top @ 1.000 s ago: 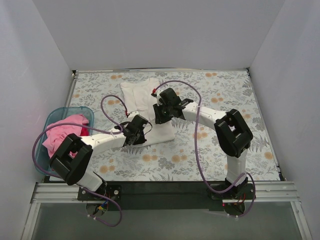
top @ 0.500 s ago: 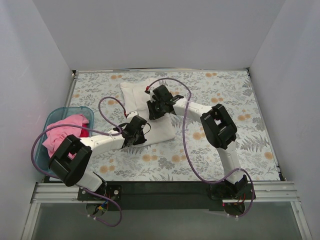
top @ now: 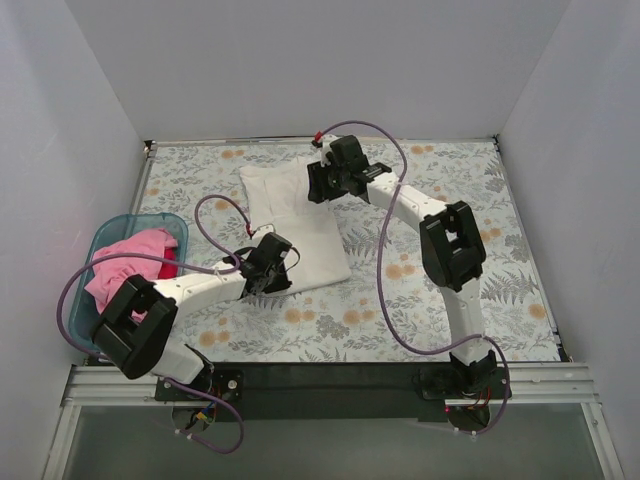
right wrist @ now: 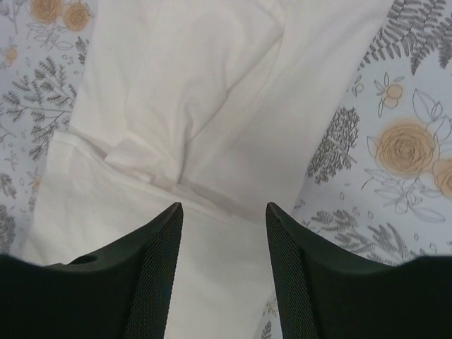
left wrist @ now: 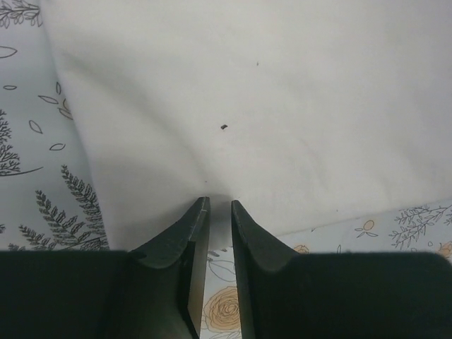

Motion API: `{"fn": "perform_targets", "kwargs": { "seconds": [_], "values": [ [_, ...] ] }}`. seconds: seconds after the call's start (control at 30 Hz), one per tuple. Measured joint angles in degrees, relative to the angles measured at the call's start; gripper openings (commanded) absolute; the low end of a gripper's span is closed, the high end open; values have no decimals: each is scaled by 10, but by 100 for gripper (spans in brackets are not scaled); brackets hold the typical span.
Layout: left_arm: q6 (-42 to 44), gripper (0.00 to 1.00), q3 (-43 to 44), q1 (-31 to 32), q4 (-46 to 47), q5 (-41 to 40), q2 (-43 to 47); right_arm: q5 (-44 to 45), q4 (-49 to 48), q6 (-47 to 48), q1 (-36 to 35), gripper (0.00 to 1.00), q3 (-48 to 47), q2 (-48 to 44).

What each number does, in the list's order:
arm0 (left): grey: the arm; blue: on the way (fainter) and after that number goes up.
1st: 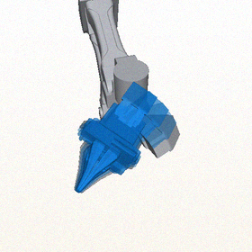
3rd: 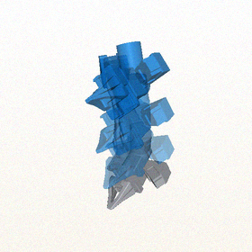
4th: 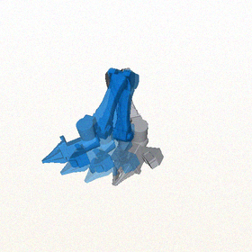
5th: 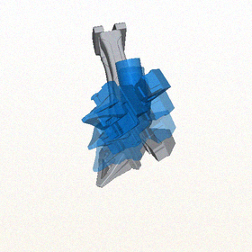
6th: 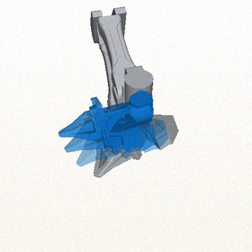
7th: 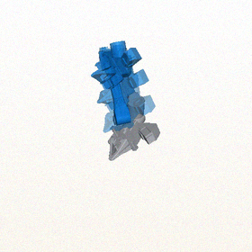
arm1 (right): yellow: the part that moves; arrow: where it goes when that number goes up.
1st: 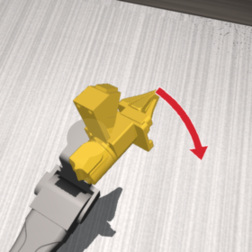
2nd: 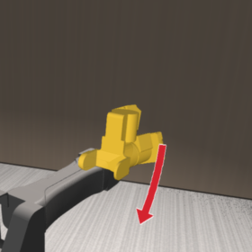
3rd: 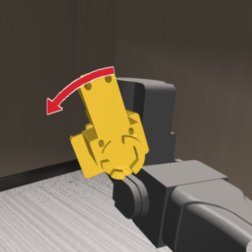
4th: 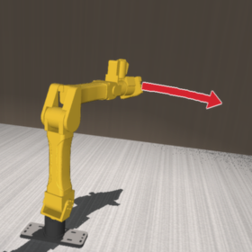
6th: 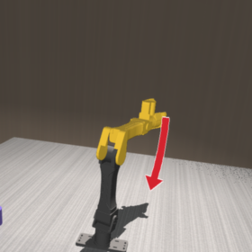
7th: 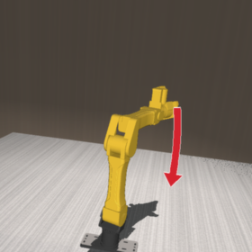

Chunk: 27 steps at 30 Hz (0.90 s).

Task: Fold and stack the t-shirts
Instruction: Fold the tshirt

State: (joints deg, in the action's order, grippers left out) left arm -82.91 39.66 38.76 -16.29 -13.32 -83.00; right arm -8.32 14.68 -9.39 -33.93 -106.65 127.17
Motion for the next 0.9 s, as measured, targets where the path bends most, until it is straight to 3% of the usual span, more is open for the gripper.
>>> {"fn": "perform_targets", "kwargs": {
  "seconds": [0.37,0.9],
  "values": [
    [19,27,74,-54,-55,3,37,-88,-10,-10,-7,47,260,-213],
    [-14,17,-22,-71,-85,38,48,-164,-30,-81,-6,43,452,-222]
  ]
}}
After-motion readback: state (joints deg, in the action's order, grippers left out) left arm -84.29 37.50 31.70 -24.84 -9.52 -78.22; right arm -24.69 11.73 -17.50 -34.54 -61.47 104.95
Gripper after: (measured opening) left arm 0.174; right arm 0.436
